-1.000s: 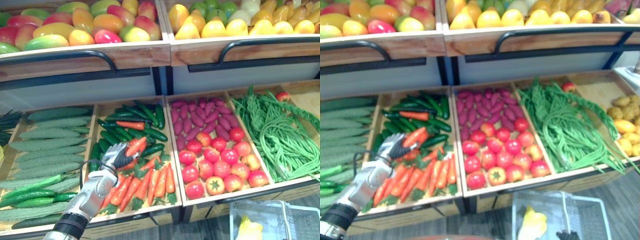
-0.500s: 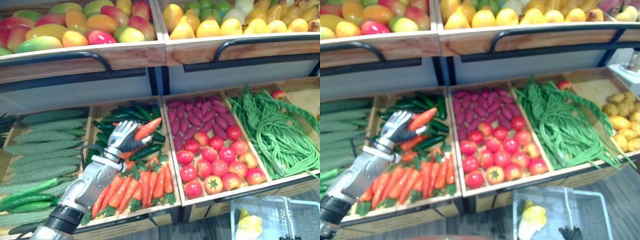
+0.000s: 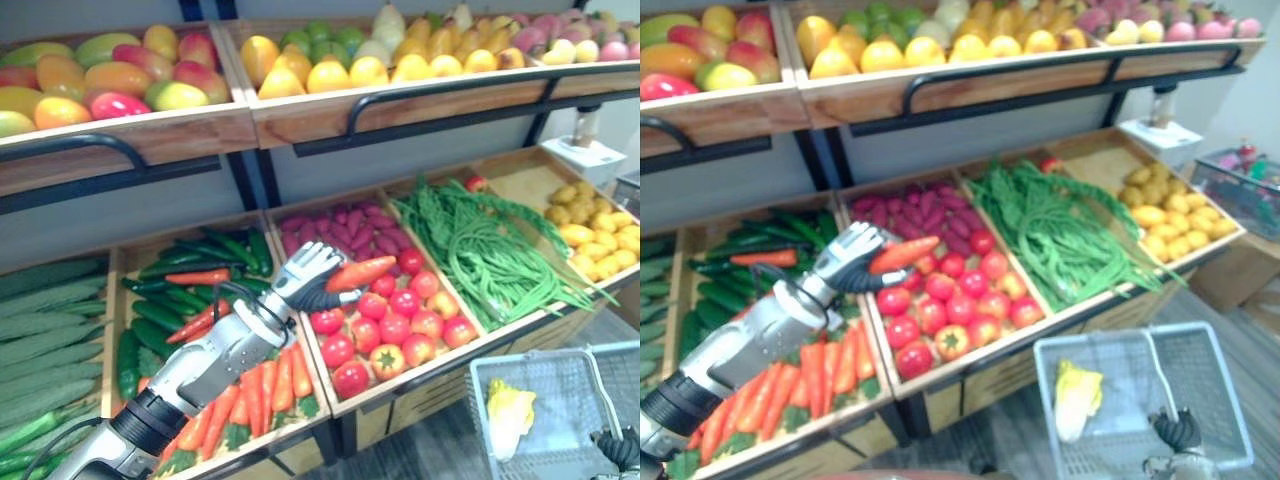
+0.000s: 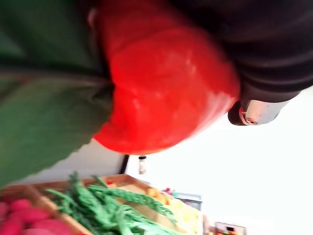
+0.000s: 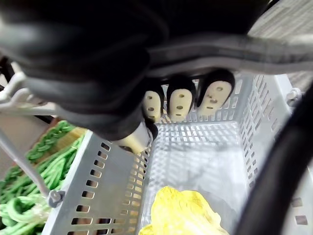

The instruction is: Pick vegetable in the basket

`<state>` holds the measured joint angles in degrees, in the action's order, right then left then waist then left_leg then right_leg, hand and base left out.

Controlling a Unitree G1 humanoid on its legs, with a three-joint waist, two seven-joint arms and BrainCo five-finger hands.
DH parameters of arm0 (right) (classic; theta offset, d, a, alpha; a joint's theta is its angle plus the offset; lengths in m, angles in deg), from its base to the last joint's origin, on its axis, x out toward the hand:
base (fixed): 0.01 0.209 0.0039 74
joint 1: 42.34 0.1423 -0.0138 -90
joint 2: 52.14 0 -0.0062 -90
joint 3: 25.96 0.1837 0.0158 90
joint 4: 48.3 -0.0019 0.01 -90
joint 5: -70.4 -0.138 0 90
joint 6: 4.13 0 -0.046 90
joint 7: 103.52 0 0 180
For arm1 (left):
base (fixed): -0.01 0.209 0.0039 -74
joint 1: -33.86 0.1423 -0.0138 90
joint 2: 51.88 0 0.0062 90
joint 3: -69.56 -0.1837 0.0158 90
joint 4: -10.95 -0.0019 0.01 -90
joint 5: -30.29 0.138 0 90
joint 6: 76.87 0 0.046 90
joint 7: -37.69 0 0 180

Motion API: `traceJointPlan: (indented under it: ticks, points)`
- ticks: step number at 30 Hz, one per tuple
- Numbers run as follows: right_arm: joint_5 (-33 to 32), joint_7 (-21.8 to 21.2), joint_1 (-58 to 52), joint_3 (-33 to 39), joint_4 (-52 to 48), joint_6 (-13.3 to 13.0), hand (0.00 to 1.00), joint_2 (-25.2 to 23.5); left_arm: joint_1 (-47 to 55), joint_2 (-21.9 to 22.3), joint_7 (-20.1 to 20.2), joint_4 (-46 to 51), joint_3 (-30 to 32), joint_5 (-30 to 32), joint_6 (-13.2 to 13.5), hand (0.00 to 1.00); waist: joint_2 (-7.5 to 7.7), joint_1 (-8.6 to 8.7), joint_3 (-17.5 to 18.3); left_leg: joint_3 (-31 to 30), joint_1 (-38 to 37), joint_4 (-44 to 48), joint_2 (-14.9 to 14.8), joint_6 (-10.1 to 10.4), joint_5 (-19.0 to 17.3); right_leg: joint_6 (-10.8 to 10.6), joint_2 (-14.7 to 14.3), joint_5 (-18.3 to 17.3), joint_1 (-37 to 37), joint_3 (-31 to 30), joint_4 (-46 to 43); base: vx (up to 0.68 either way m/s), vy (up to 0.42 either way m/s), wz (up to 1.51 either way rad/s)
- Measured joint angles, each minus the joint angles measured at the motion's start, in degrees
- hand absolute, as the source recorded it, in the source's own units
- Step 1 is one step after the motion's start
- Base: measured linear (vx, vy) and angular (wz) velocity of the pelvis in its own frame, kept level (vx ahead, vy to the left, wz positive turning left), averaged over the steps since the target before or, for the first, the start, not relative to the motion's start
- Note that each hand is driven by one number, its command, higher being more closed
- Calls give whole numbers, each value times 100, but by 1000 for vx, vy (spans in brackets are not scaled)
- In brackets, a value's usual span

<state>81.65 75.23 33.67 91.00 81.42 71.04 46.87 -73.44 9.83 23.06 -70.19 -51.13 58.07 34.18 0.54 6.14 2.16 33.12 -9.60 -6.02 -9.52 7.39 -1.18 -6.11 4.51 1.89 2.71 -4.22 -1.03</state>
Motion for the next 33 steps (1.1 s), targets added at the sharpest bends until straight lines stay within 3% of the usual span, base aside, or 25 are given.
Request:
traceJointPlan:
  ticks: [4, 11, 13, 18, 22, 27, 33]
  points:
    - [2, -545, -181, -96, -722, -128, 100, 467, -330, -1, 103, 188, -610, -67, 386, 100, 28, 3, -9, 397, -194, 1, -54, 100, 31, -61, -64, -34, -10, -123, 87, -33, -49, -36]
    - [-109, -1576, -390, -858, -1733, -677, 100, 1141, -643, -91, 389, 156, -1712, -276, 394, 100, 198, 242, 69, 934, -486, 3, -85, 260, -94, -173, -96, 41, -6, -167, 78, 10, 1, -35]
    - [-146, -1866, -407, -1086, -1928, -733, 100, 1253, -738, -89, 399, 126, -1921, -277, 394, 100, 158, 290, 115, 1063, -568, 42, -80, 254, -101, -120, -141, 113, -5, -254, 39, 52, 30, -32]
    - [-333, -2591, -425, -1736, -2257, -741, 100, 1626, -1123, -64, 530, -67, -2477, -277, 638, 100, 191, 350, 89, 1313, -657, 332, -184, 323, -369, -112, -215, 120, 9, -303, -60, 46, 39, -28]
    - [-353, -3160, -371, -1974, -2374, -721, 100, 2091, -1310, 69, 765, -68, -2883, -289, 976, 100, 51, 411, 31, 1491, -639, 840, -315, 334, -790, -111, -213, 119, 10, -420, -119, 19, 63, -24]
    - [-578, -3573, -170, -2138, -2359, -633, 100, 2351, -1776, 204, 1001, -67, -3378, -381, 1035, 100, -86, 584, -29, 1697, -691, 845, -252, 323, -855, -110, -221, 116, 169, -453, -274, -7, 58, -20]
    - [-786, -3923, -66, -2137, -2359, -651, 100, 2830, -2320, 243, 1323, 41, -3921, -744, 1084, 100, -115, 678, -173, 1989, -774, 991, -202, 370, -993, -113, -238, 105, 223, -652, -319, -60, 12, -24]
